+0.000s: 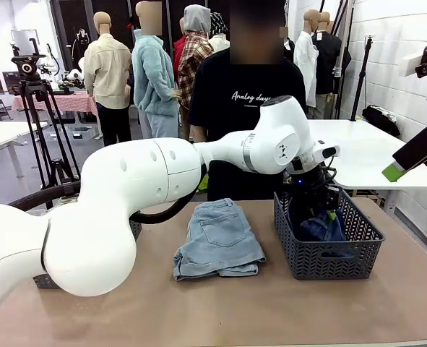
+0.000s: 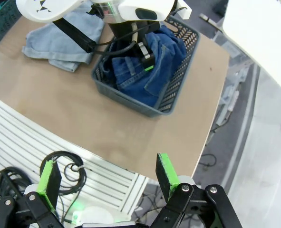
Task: Sort the tops and bottoms.
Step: Sort the clothes according to human instructions, then lift clothes from the center of the table with your right hand.
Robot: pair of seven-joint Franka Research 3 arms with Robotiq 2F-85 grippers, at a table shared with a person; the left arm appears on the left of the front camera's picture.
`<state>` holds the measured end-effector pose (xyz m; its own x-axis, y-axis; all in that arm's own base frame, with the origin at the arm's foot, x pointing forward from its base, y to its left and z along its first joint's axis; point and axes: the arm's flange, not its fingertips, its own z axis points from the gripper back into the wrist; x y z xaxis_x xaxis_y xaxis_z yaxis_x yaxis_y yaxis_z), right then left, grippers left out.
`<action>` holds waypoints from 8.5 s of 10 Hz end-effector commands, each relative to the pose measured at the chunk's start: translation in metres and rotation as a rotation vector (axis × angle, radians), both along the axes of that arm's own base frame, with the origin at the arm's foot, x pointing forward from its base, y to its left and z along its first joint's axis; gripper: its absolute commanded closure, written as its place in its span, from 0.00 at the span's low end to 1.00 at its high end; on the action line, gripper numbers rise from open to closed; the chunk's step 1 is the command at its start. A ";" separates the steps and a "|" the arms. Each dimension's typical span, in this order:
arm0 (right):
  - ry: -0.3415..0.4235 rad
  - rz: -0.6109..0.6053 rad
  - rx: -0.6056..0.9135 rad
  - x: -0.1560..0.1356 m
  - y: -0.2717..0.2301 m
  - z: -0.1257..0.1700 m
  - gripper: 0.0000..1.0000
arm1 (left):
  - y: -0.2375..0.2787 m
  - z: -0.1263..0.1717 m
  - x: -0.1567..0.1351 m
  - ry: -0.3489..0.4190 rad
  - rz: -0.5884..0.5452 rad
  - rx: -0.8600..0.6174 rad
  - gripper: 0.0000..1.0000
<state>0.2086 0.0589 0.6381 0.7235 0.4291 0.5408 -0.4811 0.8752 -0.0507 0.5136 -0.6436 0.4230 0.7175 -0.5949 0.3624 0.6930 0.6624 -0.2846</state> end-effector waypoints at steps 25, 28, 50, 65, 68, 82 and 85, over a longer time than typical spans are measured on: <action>-0.001 0.007 0.003 0.003 0.001 0.001 0.00 | 0.015 0.069 -0.036 0.064 0.172 0.172 0.00; -0.001 0.007 0.003 0.003 0.001 0.001 0.00 | 0.012 0.067 -0.036 0.060 0.160 0.158 0.00; -0.001 0.007 0.003 0.003 0.001 0.001 0.00 | 0.227 0.193 -0.144 0.355 0.509 0.720 0.00; -0.001 0.007 0.003 0.003 0.001 0.001 0.00 | 0.458 0.196 -0.214 -0.126 0.639 0.364 0.00; -0.001 0.007 0.003 0.003 0.001 0.001 0.00 | 0.416 0.185 -0.206 -0.118 0.545 0.368 0.00; 0.235 0.591 0.032 0.275 0.168 -0.098 0.00 | 0.435 0.200 -0.215 -0.158 0.590 0.371 0.00; 0.239 0.569 0.027 0.279 0.174 -0.114 0.00 | 0.435 0.200 -0.215 -0.158 0.590 0.371 0.00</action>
<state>0.5010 0.2290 0.5038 0.5123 0.7749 0.3704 -0.8570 0.4892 0.1620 0.2996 -0.2116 0.6227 0.9121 -0.2259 0.3422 0.2025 0.9738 0.1032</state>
